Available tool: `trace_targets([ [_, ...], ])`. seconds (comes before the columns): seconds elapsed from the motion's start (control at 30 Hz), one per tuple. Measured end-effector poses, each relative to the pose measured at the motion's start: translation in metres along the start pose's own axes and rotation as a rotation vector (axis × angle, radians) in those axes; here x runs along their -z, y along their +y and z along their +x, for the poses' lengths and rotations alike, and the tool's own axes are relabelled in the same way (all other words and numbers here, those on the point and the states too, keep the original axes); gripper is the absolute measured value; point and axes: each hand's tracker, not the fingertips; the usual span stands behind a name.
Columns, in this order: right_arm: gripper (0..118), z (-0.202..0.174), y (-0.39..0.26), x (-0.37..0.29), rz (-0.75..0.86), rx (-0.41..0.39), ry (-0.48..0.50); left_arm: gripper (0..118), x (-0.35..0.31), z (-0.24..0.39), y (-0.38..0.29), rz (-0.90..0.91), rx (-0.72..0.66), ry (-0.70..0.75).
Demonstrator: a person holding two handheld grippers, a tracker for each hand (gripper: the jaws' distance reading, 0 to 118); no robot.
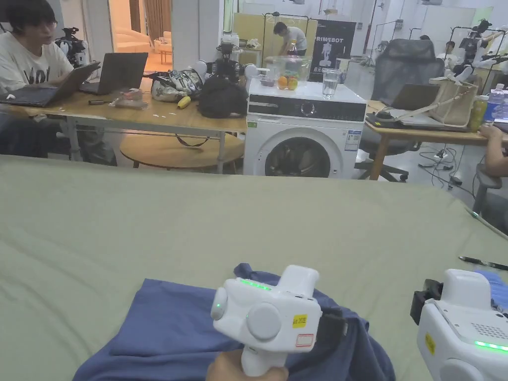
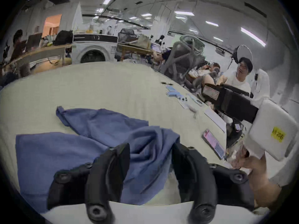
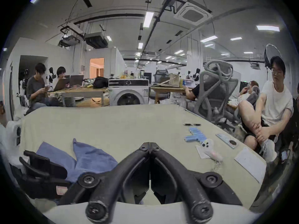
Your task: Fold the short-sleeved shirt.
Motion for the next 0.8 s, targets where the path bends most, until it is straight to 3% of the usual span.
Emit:
trace_targets([
  [0.27, 0, -0.038, 0.013, -0.005, 0.038, -0.045, 0.076, 57, -0.091, -0.047, -0.004, 0.265, -0.090, 0.254],
  [0.3, 0, -0.043, 0.013, -0.004, 0.034, -0.043, 0.084, 51, -0.101, -0.055, -0.008, 0.298, -0.101, 0.302],
  [0.33, 0, -0.048, 0.013, -0.003, 0.031, -0.040, 0.094, 34, -0.108, -0.064, -0.012, 0.296, -0.104, 0.350],
  [0.37, 0, -0.053, 0.013, -0.002, 0.029, -0.037, 0.108, 7, -0.115, -0.074, -0.015, 0.282, -0.102, 0.394],
  [0.4, 0, -0.057, 0.012, -0.001, 0.027, -0.039, 0.113, 0, -0.119, -0.082, -0.018, 0.260, -0.109, 0.453],
  [0.53, 0, -0.070, 0.011, 0.003, 0.015, -0.034, 0.137, 0, -0.137, -0.122, -0.026, 0.230, -0.139, 0.513],
  [0.67, 0, -0.079, 0.011, 0.008, -0.003, -0.030, 0.157, 0, -0.152, -0.171, -0.014, 0.207, -0.257, 0.573],
  [0.8, 0, -0.086, 0.013, 0.013, -0.007, -0.052, 0.167, 0, -0.145, -0.219, 0.010, 0.082, -0.296, 0.588],
])
